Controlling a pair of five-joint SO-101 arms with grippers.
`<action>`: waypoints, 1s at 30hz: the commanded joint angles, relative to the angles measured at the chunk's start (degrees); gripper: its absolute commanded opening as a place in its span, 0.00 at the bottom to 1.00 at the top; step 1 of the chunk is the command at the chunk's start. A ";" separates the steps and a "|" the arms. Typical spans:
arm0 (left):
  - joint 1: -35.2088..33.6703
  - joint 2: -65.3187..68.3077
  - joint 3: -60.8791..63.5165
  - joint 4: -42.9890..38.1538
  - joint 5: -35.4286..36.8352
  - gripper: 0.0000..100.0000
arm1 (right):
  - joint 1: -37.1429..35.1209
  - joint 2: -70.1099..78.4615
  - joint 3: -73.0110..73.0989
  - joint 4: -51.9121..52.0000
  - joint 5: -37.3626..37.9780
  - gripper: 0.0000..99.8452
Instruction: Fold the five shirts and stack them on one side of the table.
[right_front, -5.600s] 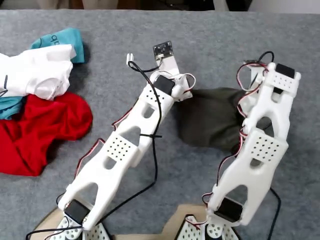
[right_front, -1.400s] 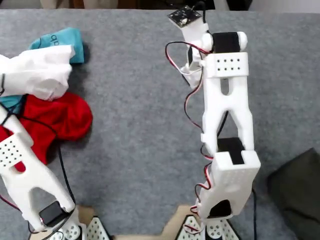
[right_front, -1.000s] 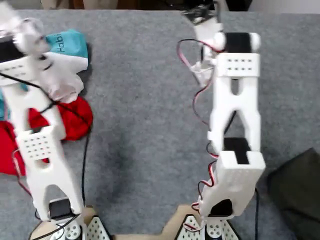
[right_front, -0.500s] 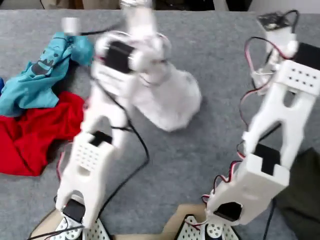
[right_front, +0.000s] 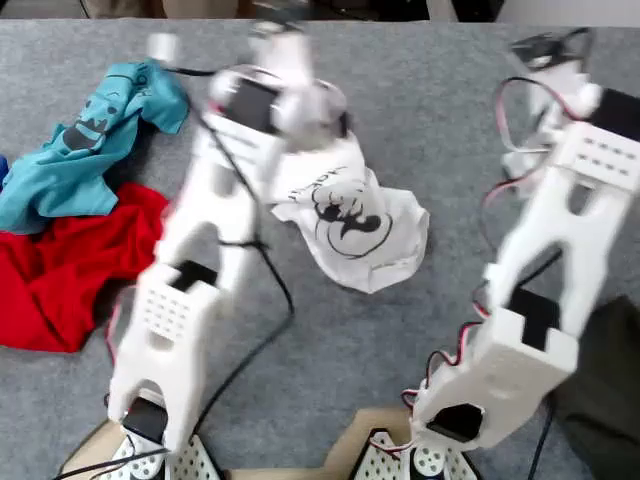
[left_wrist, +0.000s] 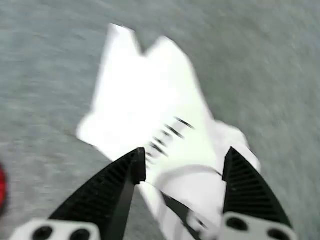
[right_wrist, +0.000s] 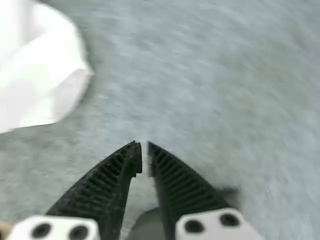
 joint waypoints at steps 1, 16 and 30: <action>-11.69 -4.00 -2.55 0.53 -0.26 0.26 | -8.92 -3.30 4.09 0.53 0.53 0.16; -30.59 -3.91 21.71 0.53 -4.92 0.26 | -28.70 25.54 0.75 -8.97 0.18 0.22; -32.18 -4.00 25.05 -1.58 -4.84 0.26 | -40.22 21.32 -2.24 0.79 0.62 0.01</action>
